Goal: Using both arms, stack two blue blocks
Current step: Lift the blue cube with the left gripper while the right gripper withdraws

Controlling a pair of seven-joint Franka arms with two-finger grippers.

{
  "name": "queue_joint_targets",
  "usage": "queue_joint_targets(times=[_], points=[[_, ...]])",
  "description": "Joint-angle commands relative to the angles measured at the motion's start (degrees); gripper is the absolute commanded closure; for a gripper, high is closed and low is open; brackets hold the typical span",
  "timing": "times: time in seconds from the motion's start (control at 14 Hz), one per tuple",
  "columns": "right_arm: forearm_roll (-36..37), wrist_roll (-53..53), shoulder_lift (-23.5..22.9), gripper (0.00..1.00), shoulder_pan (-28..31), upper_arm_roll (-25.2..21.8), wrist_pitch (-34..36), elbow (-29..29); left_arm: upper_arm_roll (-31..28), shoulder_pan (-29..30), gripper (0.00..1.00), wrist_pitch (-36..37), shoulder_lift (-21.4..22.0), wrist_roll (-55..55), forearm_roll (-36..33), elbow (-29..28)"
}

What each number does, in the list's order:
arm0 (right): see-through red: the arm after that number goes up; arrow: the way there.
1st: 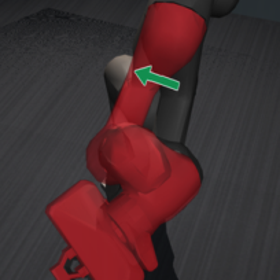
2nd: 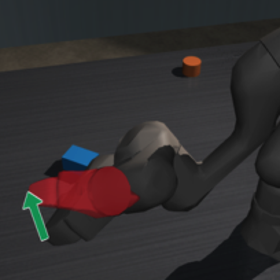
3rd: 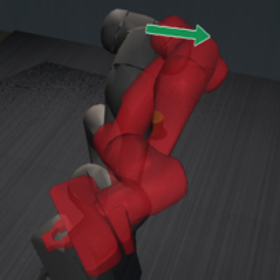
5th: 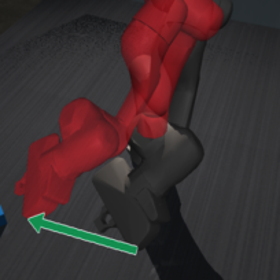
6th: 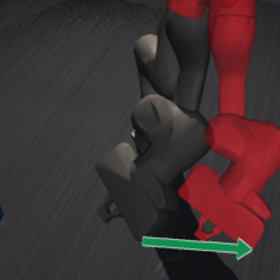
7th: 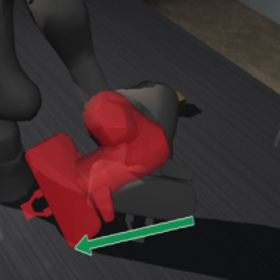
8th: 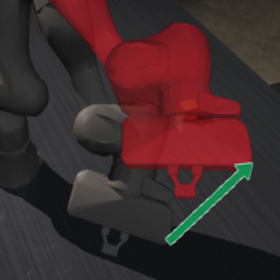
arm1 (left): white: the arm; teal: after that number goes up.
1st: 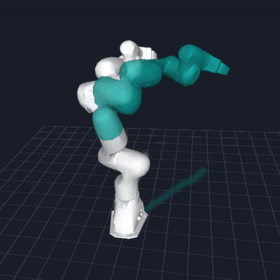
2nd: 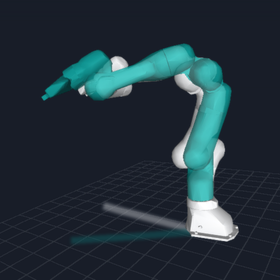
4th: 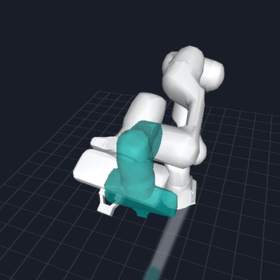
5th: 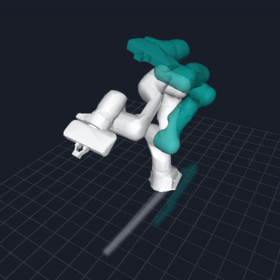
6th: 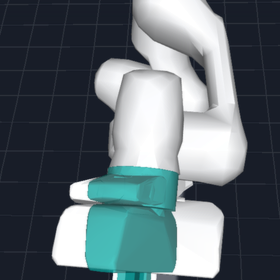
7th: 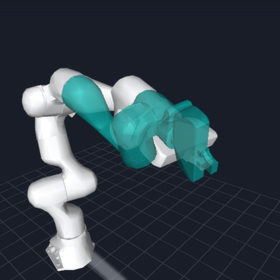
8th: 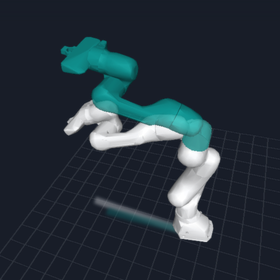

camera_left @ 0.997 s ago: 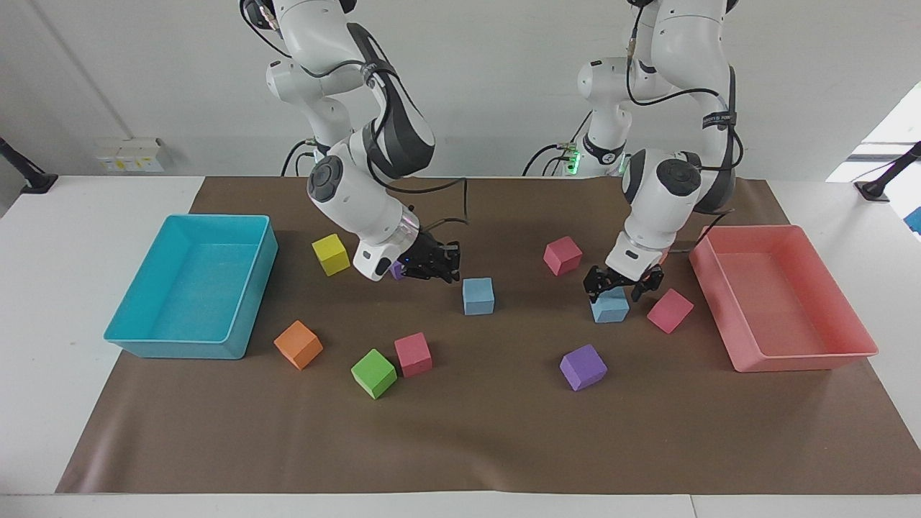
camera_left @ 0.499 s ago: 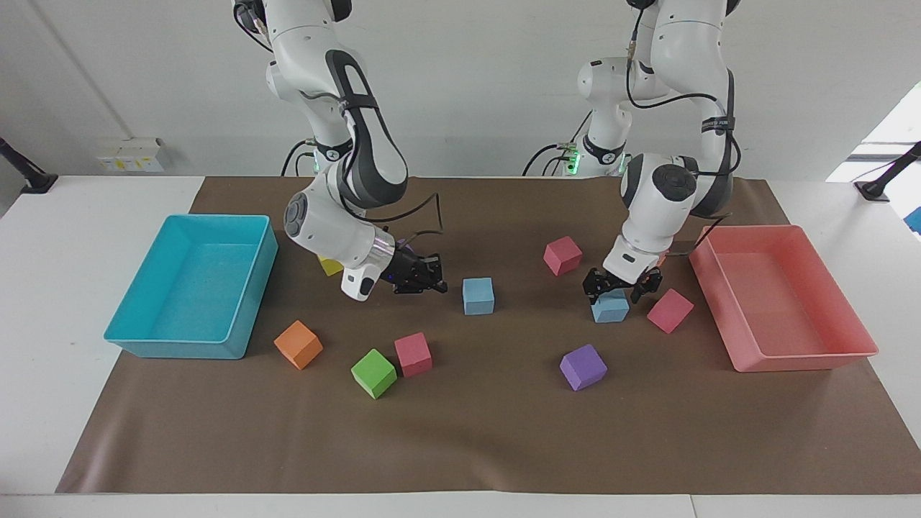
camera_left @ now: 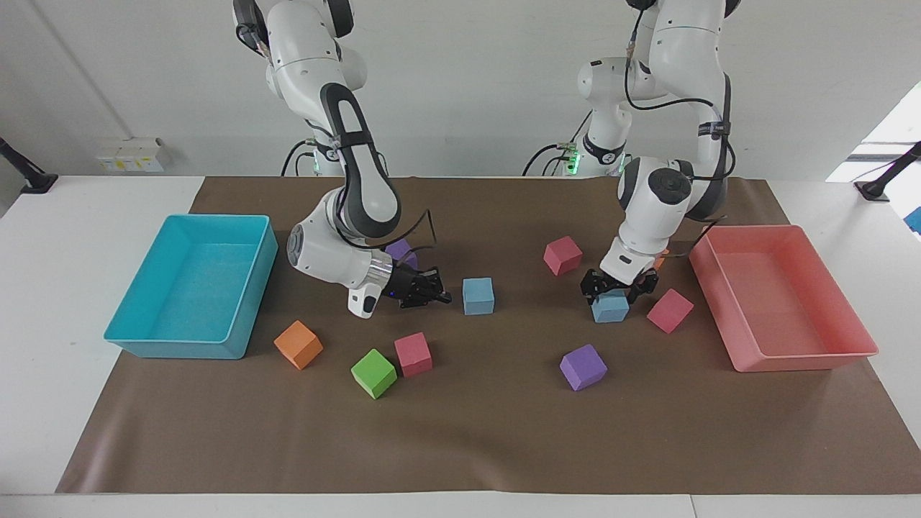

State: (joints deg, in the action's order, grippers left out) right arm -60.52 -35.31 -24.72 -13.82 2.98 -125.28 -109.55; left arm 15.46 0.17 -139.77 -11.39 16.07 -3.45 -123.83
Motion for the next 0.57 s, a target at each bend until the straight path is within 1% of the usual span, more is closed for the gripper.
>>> queue_joint_targets(times=[0.0,0.21,0.28,0.5], points=[[-2.0,-2.0,0.5,1.0,0.6,0.5,-1.4,-1.0,-0.9,-1.0,0.0,-1.9,-0.3,0.5,-1.8,-1.1],[-2.0,-2.0,0.6,1.0,0.6,0.5,-2.2,-1.5,-0.9,-1.0,0.0,-1.9,-0.7,0.6,-2.0,-1.0],[-2.0,-2.0,0.6,1.0,0.6,0.5,-2.2,-1.5,-0.9,-1.0,0.02,-1.8,-0.7,0.7,-2.3,-0.8],[-2.1,-1.9,0.6,1.0,0.6,0.6,-2.3,-1.5,-0.9,-1.0,0.19,-1.7,-0.8,0.9,-2.3,-0.3]])
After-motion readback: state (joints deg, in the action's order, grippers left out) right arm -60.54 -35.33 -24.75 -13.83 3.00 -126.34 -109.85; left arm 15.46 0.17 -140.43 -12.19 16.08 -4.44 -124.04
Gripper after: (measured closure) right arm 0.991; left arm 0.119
